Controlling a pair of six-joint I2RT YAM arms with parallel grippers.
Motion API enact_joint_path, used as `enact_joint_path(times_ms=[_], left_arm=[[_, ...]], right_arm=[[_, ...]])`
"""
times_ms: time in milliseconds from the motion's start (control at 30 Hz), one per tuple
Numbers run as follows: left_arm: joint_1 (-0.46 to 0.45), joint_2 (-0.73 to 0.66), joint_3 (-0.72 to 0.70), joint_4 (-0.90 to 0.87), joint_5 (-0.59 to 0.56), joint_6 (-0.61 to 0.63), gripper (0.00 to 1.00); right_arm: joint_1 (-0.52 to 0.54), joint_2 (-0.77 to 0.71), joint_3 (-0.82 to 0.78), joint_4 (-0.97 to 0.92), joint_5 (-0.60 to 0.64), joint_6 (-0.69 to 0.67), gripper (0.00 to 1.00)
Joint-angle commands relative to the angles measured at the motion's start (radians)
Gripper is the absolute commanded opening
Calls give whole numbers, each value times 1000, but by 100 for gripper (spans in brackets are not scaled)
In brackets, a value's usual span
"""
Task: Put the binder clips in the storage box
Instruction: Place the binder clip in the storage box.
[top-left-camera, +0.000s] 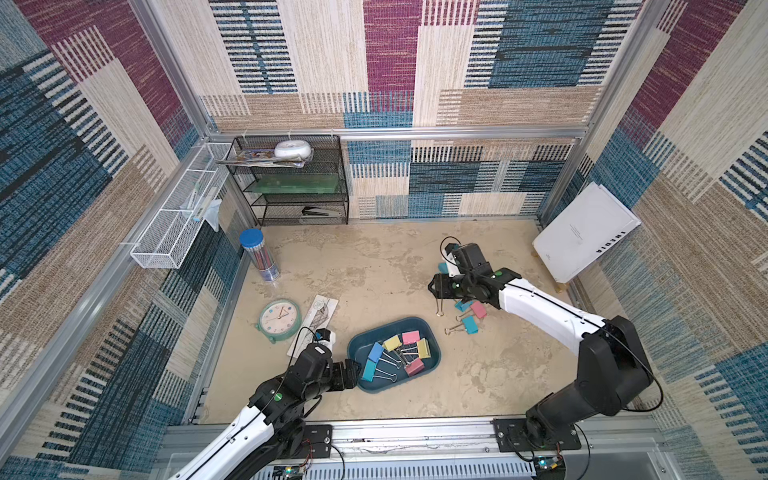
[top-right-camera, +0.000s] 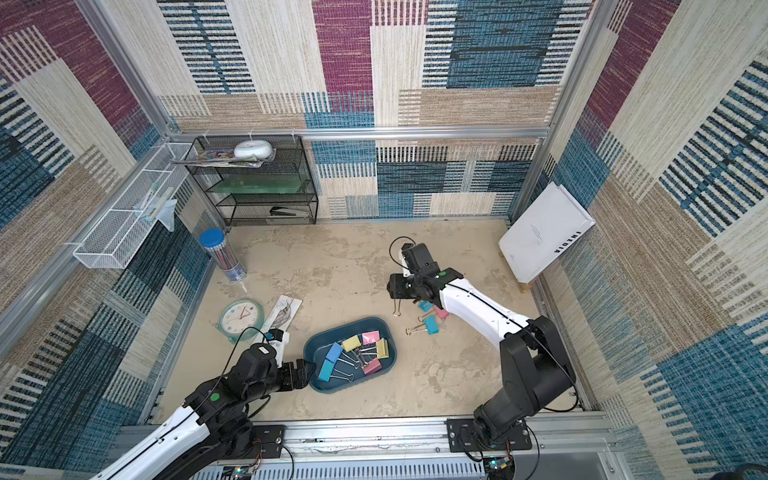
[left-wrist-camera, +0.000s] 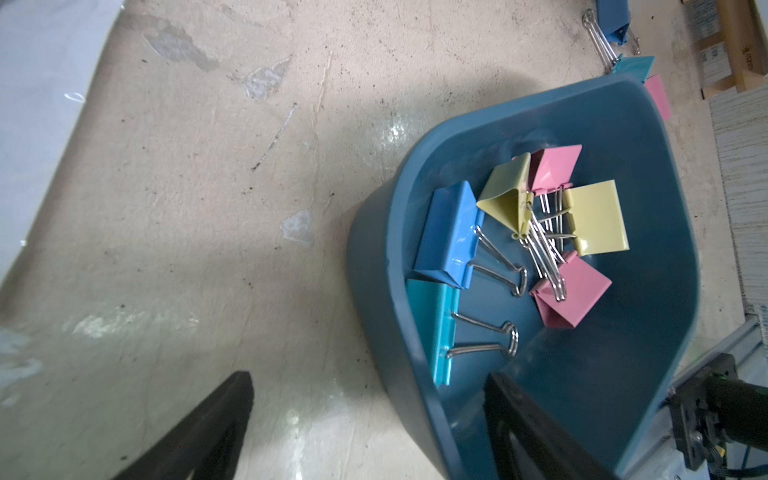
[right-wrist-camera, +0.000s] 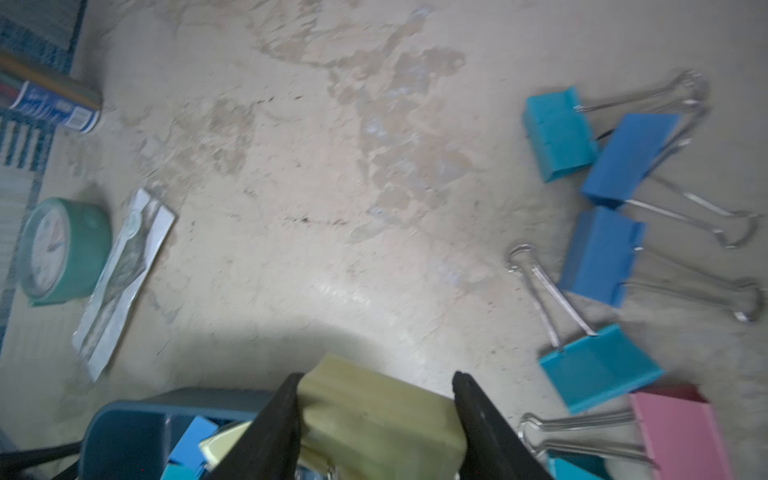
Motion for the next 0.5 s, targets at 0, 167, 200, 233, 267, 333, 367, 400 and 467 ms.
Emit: enact_joint_path(times_ms=[0, 167, 200, 233, 267, 333, 367, 400, 467], left_arm=[[1, 1, -4, 28, 6, 7, 91], [1, -1, -4, 30, 9, 8, 91], [1, -2, -4, 30, 9, 8, 91], [1, -4, -6, 30, 9, 8, 91], [1, -3, -6, 28, 9, 7, 91], [1, -6, -6, 27, 9, 8, 91], [1, -7, -7, 26, 9, 7, 91], [1, -9, -5, 25, 9, 7, 91], [1, -12, -5, 25, 11, 7, 91]], right_arm=[[111, -36, -42, 63, -37, 86, 50], [290, -29, -69, 144, -8, 140, 50], [312, -18, -71, 150, 8, 143, 50], [334, -3, -71, 166, 16, 142, 50], [355, 13, -68, 181, 17, 137, 50], [405, 43, -56, 213, 21, 127, 50], [430, 57, -47, 226, 20, 112, 50], [452, 78, -32, 230, 21, 98, 50], [482, 115, -13, 245, 15, 61, 50]])
